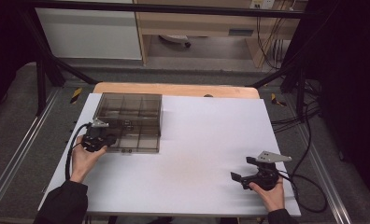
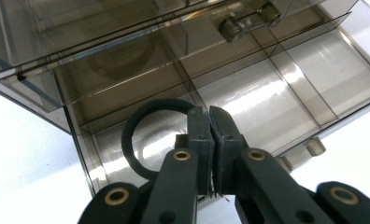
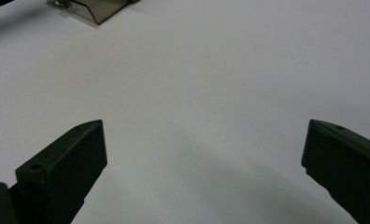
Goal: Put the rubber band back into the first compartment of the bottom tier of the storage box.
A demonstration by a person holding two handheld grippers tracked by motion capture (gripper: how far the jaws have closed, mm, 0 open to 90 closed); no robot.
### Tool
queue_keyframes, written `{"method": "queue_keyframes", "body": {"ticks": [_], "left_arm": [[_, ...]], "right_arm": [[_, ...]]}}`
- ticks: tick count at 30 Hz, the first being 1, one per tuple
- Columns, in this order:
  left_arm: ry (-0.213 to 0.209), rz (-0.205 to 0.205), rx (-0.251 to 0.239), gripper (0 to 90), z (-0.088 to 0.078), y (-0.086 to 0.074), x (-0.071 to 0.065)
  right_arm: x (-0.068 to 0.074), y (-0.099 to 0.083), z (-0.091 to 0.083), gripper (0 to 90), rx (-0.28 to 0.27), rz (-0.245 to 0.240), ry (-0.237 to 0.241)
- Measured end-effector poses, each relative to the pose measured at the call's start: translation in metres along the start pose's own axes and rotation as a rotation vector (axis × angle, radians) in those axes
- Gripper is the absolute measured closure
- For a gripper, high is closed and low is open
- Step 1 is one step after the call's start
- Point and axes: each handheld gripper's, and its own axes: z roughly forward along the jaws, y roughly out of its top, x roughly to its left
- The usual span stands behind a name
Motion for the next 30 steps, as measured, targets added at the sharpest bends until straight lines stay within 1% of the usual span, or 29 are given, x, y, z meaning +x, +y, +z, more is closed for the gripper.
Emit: {"method": "queue_keyframes", "body": {"ticks": [5, 10, 13, 19, 23, 29, 30], "left_arm": [[0.006, -0.004, 0.009, 87.1, 0.003, -0.003, 0.002], [0.0, -0.016, 0.018, 86.8, 0.006, -0.006, 0.004], [0.004, -0.018, 0.013, 86.1, 0.007, -0.006, 0.005], [0.004, -0.017, -0.004, 78.7, 0.004, -0.005, 0.005], [0.002, -0.022, -0.023, 73.6, 0.0, -0.004, 0.004], [-0.002, -0.008, -0.044, 66.7, -0.007, -0.003, 0.001], [0.001, 0.0, -0.044, 65.3, -0.009, -0.003, 0.001]], "right_arm": [[0.0, 0.0, 0.0, 0.7, -0.001, 0.001, 0.001], [0.0, 0.0, 0.0, 0.7, -0.001, 0.001, 0.0], [0.0, 0.0, 0.0, 0.7, -0.001, 0.001, 0.001], [0.0, 0.0, 0.0, 0.7, -0.001, 0.001, 0.001], [0.0, 0.0, 0.0, 0.7, -0.001, 0.001, 0.001], [0.0, 0.0, 0.0, 0.7, -0.001, 0.001, 0.001], [0.0, 0.0, 0.0, 0.7, -0.001, 0.001, 0.001]]}}
